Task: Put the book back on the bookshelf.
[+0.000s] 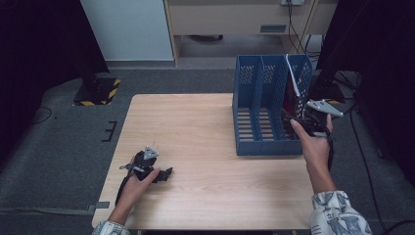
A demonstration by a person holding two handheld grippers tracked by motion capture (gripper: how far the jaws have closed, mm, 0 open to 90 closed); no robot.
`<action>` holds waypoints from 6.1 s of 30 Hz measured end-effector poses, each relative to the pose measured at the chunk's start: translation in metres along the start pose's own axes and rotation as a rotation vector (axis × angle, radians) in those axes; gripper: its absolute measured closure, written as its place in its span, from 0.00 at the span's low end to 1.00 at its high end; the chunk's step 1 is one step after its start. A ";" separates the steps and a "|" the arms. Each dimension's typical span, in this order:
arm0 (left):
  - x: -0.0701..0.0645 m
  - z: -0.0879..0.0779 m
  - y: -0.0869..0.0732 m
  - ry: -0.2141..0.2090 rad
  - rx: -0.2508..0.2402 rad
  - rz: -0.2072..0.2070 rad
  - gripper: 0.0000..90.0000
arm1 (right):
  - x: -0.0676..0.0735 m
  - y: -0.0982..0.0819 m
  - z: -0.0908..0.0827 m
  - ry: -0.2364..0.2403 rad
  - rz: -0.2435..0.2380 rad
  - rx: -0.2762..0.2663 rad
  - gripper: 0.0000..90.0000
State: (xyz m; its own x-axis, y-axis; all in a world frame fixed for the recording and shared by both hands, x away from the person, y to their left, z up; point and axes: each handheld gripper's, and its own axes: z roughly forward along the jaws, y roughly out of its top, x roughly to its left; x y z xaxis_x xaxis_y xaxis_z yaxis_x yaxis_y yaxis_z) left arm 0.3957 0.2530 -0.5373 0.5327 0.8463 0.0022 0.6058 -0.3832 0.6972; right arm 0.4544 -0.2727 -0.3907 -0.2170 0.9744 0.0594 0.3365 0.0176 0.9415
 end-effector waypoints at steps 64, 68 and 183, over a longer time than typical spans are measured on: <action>0.000 0.000 0.000 0.001 0.000 -0.001 0.00 | 0.039 -0.048 -0.039 0.125 -0.033 0.050 0.05; 0.000 0.000 0.000 0.001 0.000 -0.001 0.00 | 0.045 -0.048 -0.040 0.133 -0.039 0.058 0.06; 0.000 0.000 0.000 0.001 0.001 -0.001 0.00 | 0.229 -0.141 0.058 0.431 -0.310 0.406 0.08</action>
State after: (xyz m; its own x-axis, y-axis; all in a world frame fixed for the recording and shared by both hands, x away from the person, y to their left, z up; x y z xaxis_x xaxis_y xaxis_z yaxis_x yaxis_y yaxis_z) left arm 0.3955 0.2526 -0.5372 0.5317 0.8469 0.0018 0.6070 -0.3825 0.6966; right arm 0.4108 -0.0393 -0.5292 -0.6779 0.7351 0.0126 0.4996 0.4479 0.7415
